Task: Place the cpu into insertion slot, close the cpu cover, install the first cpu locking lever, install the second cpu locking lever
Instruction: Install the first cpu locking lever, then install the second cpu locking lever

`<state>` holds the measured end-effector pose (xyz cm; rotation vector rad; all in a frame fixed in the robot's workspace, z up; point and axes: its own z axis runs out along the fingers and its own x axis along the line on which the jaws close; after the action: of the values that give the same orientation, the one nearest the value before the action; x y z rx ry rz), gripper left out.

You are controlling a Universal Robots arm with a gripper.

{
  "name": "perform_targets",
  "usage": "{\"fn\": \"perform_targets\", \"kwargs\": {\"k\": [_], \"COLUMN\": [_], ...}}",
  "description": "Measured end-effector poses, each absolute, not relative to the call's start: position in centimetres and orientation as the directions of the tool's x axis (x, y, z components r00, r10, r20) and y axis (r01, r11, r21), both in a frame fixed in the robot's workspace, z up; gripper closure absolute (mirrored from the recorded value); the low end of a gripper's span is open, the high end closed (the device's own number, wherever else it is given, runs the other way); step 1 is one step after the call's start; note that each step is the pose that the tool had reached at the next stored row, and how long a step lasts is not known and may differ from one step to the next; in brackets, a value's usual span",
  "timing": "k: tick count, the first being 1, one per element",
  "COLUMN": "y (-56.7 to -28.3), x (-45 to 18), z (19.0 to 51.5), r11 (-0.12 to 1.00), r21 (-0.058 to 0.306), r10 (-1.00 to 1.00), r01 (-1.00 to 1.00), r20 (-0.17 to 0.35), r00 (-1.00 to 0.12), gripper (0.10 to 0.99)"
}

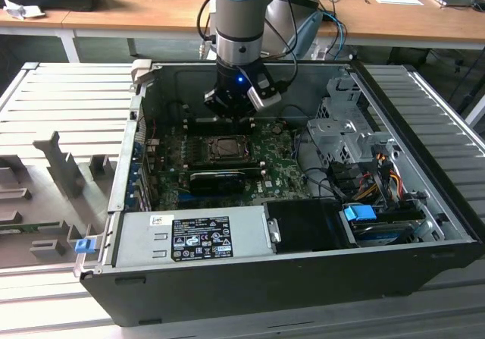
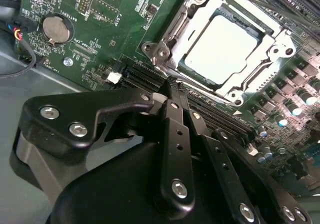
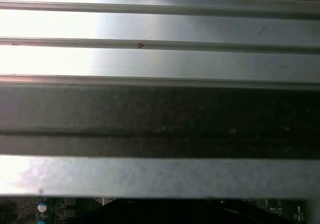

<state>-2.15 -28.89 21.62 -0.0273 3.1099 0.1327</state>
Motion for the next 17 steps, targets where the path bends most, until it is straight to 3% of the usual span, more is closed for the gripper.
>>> {"fn": "perform_targets", "kwargs": {"k": [17], "y": [-30.9], "x": [-2.2], "z": [23.6], "r11": [0.997], "r21": [0.078], "r10": [-0.017], "r01": [-0.019], "r20": [-0.029], "r00": [-0.999], "gripper": [0.98]}}
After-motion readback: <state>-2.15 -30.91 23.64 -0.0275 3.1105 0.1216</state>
